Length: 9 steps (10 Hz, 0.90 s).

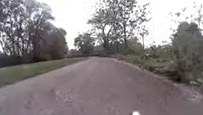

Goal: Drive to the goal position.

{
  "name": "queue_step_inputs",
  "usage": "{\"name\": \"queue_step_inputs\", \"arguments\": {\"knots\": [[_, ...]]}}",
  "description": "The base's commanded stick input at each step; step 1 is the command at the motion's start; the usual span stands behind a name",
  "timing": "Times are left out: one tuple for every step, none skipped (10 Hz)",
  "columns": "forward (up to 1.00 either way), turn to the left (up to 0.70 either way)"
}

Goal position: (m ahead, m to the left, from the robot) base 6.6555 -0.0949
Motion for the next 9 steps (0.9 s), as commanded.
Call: {"name": "queue_step_inputs", "arguments": {"knots": [[0.70, 0.00], [0.70, 0.00], [0.70, 0.00], [0.70, 0.00], [0.70, 0.00], [0.70, 0.00], [0.70, 0.00], [0.70, 0.00], [0.70, 0.00]]}}
